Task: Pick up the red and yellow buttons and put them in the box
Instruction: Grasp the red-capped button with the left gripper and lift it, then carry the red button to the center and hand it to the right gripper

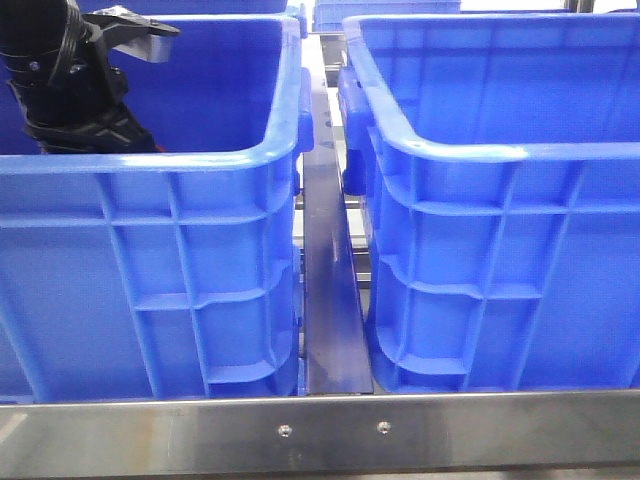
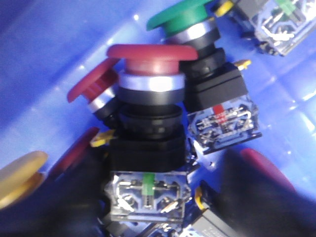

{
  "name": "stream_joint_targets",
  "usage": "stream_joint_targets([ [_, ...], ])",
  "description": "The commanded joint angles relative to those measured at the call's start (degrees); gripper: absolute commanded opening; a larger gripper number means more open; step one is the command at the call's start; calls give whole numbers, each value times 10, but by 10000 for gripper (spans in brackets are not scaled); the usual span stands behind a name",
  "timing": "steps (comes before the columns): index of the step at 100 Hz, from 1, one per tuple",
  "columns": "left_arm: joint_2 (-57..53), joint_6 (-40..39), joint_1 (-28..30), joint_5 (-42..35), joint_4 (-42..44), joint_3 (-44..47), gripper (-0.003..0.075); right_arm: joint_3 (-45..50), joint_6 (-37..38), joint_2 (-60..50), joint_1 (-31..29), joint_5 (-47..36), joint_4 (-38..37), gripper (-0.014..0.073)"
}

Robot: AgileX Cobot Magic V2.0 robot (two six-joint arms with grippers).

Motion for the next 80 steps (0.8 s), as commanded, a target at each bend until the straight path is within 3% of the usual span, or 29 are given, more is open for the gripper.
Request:
stream_joint_targets([
  [1, -29, -12, 1, -13, 3, -17, 121, -6, 1, -16, -3, -48, 0, -104],
  [8, -37, -12, 1, -12, 2, -17, -23, -6, 1, -16, -3, -48, 0, -104],
  [57, -236, -14, 1, 3, -128, 15, -19, -6, 1, -16, -3, -48, 0, -104],
  [80, -374, -14, -59, -18, -133, 104, -19, -6, 1, -16, -3, -48, 0, -104],
])
